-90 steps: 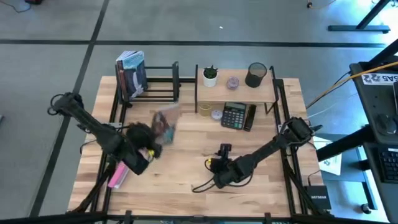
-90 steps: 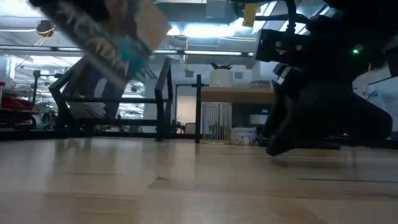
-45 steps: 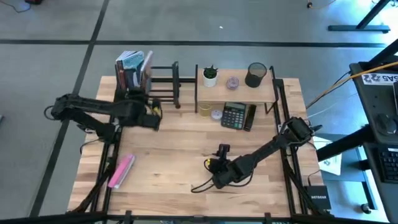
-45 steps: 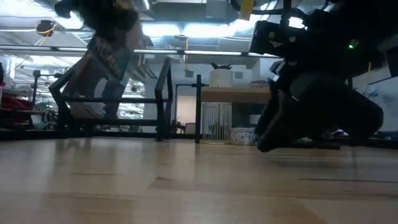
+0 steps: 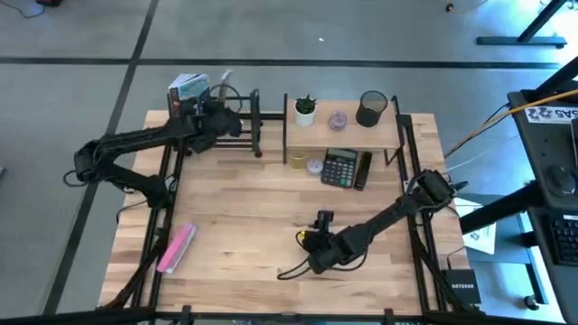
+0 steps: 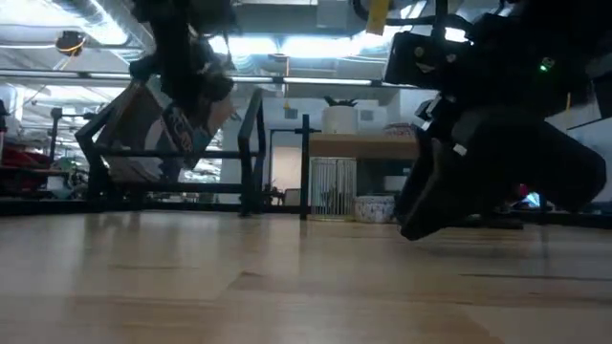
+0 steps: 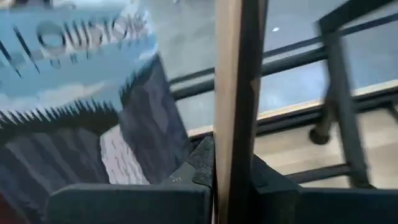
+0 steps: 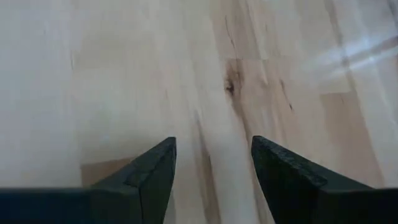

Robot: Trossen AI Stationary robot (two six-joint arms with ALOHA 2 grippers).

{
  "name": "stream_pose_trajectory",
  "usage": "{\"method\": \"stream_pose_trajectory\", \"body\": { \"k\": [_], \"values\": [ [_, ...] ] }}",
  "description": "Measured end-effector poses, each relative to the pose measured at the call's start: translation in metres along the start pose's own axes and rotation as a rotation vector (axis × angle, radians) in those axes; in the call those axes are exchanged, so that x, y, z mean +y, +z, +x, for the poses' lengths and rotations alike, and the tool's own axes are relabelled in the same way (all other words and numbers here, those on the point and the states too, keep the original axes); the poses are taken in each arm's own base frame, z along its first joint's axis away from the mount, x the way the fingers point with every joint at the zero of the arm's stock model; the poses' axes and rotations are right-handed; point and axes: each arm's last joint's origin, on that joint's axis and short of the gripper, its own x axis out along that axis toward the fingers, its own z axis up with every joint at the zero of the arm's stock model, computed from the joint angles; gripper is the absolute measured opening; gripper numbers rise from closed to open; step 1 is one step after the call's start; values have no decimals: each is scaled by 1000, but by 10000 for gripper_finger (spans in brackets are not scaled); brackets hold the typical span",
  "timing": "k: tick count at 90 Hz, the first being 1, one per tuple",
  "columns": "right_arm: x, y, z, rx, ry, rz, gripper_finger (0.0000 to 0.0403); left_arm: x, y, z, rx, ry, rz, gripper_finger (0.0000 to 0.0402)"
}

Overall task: Stock shelves
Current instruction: Put the brown book into the book holder

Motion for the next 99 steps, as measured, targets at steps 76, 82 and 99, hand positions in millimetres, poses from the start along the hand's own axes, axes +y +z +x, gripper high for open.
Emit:
{"method": "stream_pose_trajectory", "body": {
  "k": [76,82,99],
  "values": [
    [2,4,0,-32,30,1,198,34,-17,15,89,133,-57,33],
    [2,4,0,-32,30,1,198,39,-18,14,106,136,-59,33],
    [2,4,0,-32,30,1,198,48,-18,9,149,96,-73,52]
  ]
}}
